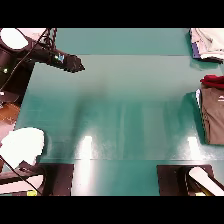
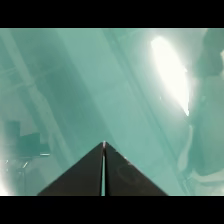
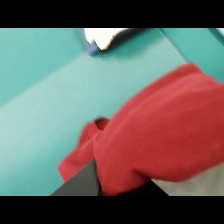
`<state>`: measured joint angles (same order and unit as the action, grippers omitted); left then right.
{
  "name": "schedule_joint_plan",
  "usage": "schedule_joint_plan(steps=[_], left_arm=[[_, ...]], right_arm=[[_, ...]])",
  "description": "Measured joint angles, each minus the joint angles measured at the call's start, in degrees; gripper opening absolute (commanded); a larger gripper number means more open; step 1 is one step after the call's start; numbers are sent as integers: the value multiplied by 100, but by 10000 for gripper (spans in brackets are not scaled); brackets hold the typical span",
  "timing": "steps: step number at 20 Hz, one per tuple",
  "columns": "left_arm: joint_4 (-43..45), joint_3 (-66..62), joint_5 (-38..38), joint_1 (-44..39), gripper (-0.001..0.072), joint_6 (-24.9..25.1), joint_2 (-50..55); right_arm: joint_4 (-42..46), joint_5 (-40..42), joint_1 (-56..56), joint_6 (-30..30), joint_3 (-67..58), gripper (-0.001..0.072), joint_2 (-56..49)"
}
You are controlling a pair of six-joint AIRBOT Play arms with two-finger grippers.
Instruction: Fold the shirts.
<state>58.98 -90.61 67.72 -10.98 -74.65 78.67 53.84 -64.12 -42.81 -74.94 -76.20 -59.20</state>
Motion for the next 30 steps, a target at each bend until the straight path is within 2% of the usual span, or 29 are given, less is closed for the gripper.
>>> schedule_joint_plan(steps=[4, 5, 6, 7, 8, 11, 13, 18, 19, 20, 22, 27, 30], left_arm=[[9, 0, 57, 2, 24, 81, 0], [13, 0, 81, 0, 24, 103, 0], [20, 0, 90, 0, 24, 116, 0], [22, 0, 109, 0, 24, 129, 0], [22, 0, 127, 0, 24, 144, 0], [22, 0, 199, 0, 24, 192, 0], [20, 0, 249, 0, 25, 221, 0], [2, 0, 297, 0, 24, 269, 0], [-13, 0, 367, 2, 24, 251, 0], [-24, 0, 402, 2, 24, 227, 0], [-55, 0, 435, 0, 25, 188, 0], [-72, 0, 431, 0, 24, 149, 0], [-79, 0, 428, 0, 24, 144, -2]], right_arm=[[787, -262, -297, -103, 957, 37, 664], [1069, -350, -363, -166, 1161, 212, 785], [1357, -450, -431, -227, 1316, 431, 868], [1685, -573, -503, -278, 1451, 576, 931], [1965, -688, -570, -328, 1547, 593, 973], [2535, -916, -754, -492, 1707, 591, 1049], [2597, -981, -728, -549, 1751, 590, 1071], [1867, -944, 160, -599, 1788, 575, 1088], [1687, -907, 487, -603, 1788, 515, 1088], [1567, -868, 824, -605, 1790, 330, 1091], [1405, -756, 1552, -614, 1792, 19, 1091], [1235, -428, 3152, -614, 1792, 17, 1091], [1209, -352, 3657, -614, 1792, 17, 1091]])
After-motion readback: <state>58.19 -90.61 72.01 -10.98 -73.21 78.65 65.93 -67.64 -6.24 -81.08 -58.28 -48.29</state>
